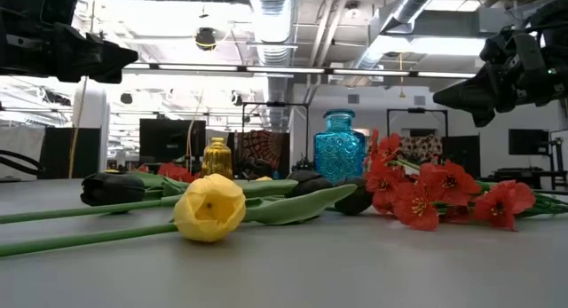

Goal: Sort flowers into vase by color

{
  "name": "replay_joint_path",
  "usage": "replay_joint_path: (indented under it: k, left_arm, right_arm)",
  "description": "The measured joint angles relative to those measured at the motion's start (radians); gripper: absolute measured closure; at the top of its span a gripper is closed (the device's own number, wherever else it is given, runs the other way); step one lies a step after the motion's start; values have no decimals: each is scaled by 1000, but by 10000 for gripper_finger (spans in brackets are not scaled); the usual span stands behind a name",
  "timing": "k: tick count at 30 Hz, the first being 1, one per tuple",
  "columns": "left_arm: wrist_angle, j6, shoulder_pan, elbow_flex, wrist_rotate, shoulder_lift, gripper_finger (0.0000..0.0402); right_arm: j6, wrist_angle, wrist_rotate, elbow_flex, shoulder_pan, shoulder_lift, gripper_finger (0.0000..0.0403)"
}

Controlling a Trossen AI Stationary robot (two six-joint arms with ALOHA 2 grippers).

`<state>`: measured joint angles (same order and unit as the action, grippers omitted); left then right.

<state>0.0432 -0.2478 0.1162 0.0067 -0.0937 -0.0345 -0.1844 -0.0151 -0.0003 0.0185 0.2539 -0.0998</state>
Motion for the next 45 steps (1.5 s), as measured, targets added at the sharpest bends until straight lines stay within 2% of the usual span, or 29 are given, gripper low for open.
replay_joint_path:
  k: [29,45]
  left_arm:
    - [0,3,0,0,0,0,379]
    - [25,237,0,0,-21,0,379]
  right_arm:
    - [0,0,0,0,0,0,356]
    - [0,0,0,0,0,0,356]
